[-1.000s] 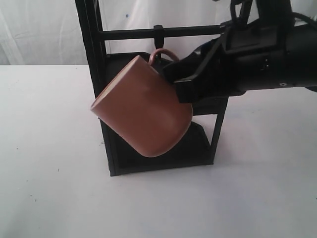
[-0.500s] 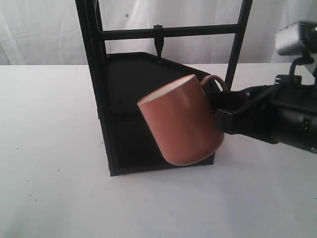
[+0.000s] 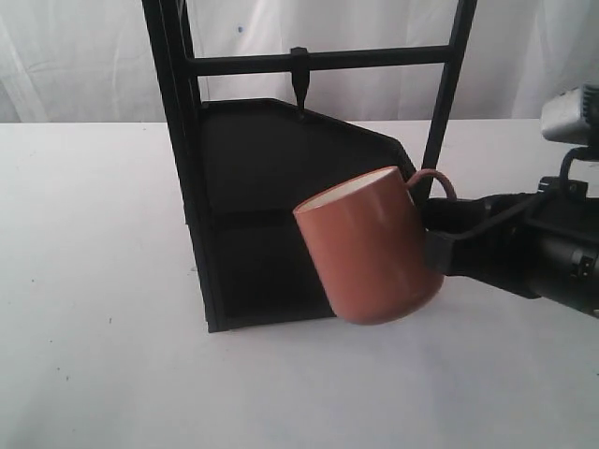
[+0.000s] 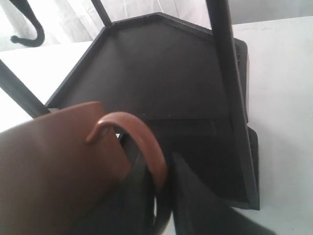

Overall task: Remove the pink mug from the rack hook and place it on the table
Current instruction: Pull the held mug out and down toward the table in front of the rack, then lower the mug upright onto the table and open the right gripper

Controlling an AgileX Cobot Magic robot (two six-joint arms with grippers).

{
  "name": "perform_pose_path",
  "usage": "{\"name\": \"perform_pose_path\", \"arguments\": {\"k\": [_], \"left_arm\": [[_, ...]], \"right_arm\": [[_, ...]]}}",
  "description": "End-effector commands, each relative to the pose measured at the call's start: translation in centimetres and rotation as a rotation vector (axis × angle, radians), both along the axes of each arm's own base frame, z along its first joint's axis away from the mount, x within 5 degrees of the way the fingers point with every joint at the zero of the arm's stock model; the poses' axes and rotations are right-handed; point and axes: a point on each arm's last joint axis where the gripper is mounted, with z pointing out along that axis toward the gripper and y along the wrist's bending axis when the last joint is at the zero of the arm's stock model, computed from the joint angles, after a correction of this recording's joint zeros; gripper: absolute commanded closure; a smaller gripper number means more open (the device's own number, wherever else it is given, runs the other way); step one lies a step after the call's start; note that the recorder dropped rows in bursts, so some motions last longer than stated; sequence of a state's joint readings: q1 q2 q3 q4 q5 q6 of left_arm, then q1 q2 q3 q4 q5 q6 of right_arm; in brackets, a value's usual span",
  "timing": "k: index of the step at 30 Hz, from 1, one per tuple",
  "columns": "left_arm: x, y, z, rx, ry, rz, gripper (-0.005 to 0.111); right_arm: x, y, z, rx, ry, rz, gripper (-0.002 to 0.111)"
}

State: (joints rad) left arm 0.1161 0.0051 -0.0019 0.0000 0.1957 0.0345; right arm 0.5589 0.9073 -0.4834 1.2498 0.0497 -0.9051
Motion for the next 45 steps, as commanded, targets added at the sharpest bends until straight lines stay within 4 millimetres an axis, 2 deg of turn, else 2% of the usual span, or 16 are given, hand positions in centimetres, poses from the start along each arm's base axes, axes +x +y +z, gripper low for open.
{"name": "perform_pose_path", "arguments": {"k": [1,5,8,10,13,15,18,21,26,32,37,40,45], "left_arm": [[0.0,0.0,0.0,-0.006,-0.005,-0.003,0.107],[0.0,0.0,0.0,-0.006,-0.005,-0.003,0.107],[0.0,0.0,0.0,-0.006,-0.005,-0.003,0.107],[0.0,0.0,0.0,-0.006,-0.005,-0.003,0.107],[0.0,0.0,0.0,-0.006,-0.005,-0.003,0.107],[0.0,0.0,0.0,-0.006,-0.005,-0.003,0.107],[0.0,0.0,0.0,-0.006,-0.005,-0.003,0.107],[0.0,0.0,0.0,-0.006,-0.005,-0.003,0.107],[0.0,0.0,0.0,-0.006,-0.005,-0.003,0.107],[0.0,0.0,0.0,-0.006,-0.005,-0.003,0.107],[0.0,0.0,0.0,-0.006,-0.005,-0.003,0.107],[0.0,0.0,0.0,-0.006,-0.005,-0.003,0.107],[0.0,0.0,0.0,-0.006,-0.005,-0.003,0.107]], "right_arm": [[-0.4,0.2,0.0,0.004,0.008,0.037,0.108],[-0.9,0.5,-0.7,-0.021,0.029,0.092,0.108],[-1.6,0.3,-2.9,-0.055,0.042,0.035,0.108],[-1.9,0.2,-3.8,-0.012,0.004,-0.018,0.108],[-2.8,0.7,-3.8,0.184,-0.084,0.007,0.108],[-3.3,0.9,-3.5,0.256,-0.187,0.064,0.108],[-3.6,0.8,-3.4,0.278,-0.266,0.085,0.108],[-4.7,0.3,-4.0,0.291,-0.393,0.146,0.108],[-5.5,-0.5,-5.3,0.292,-0.408,0.149,0.108],[-4.4,-0.3,-6.3,0.279,-0.35,0.069,0.108],[-2.1,2.4,-7.6,0.191,-0.271,0.107,0.108],[-1.4,4.0,-8.1,0.213,-0.266,0.17,0.108],[-0.8,4.8,-9.2,0.214,-0.212,0.181,0.108]]}}
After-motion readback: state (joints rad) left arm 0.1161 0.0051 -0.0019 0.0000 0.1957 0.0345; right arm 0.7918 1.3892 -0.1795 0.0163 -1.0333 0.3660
